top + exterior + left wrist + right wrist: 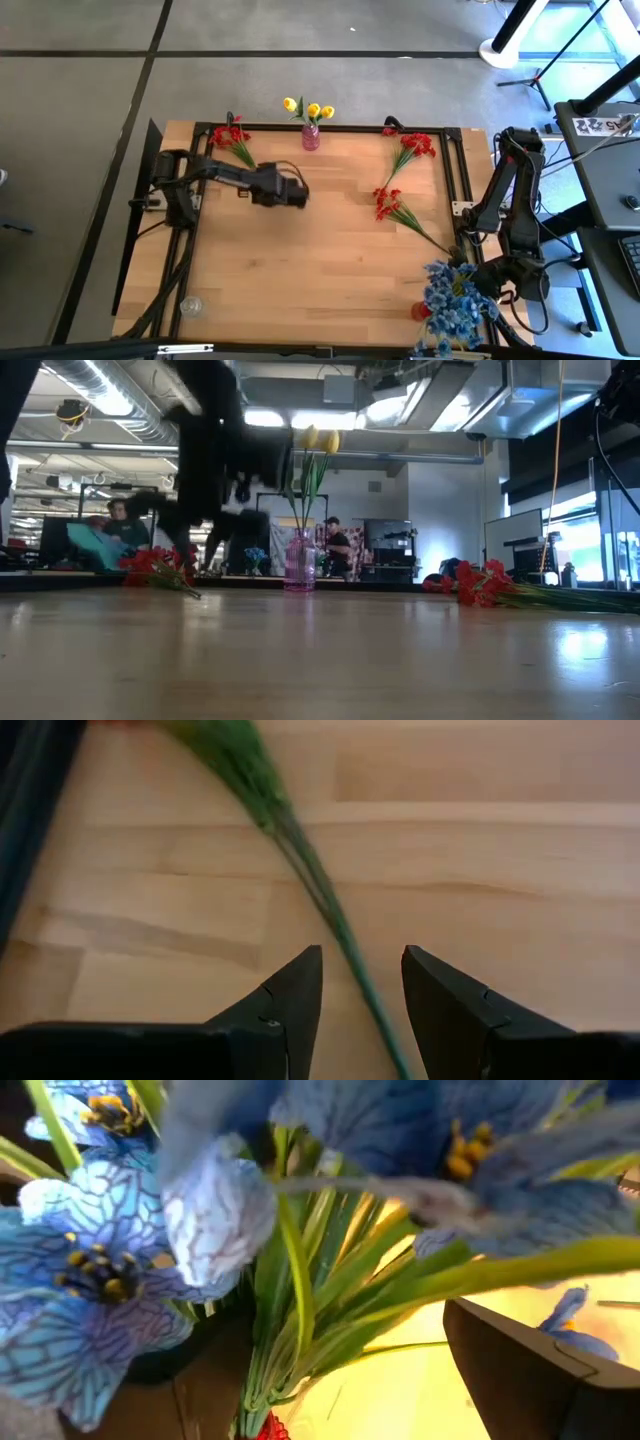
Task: Sort flowers into vase by color
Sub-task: Put the blue flowers into the red vase
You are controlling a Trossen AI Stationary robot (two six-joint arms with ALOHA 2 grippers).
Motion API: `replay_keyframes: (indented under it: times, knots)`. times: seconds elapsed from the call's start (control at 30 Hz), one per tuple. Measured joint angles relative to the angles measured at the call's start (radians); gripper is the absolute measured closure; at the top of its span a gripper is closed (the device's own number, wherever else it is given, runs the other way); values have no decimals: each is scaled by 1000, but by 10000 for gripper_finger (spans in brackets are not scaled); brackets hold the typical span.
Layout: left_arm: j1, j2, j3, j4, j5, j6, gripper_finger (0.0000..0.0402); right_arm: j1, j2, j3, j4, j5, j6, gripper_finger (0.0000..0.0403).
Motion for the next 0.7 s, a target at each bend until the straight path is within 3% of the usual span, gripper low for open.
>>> replay_keyframes:
  times: [0.13, 0.33, 0.5, 0.7]
  knots:
    - [166, 0, -86, 151, 75, 141, 266, 0, 0, 0, -7, 28, 22, 81]
    - [390, 0, -79, 159, 84, 236, 266, 0, -1, 1, -45, 70, 112, 82]
    - [443, 0, -61, 165, 9, 264, 266, 0, -1, 1, -78, 97, 179, 82]
    - [497, -1, -159, 311, 13, 198, 266, 0, -1, 1, -85, 111, 183, 82]
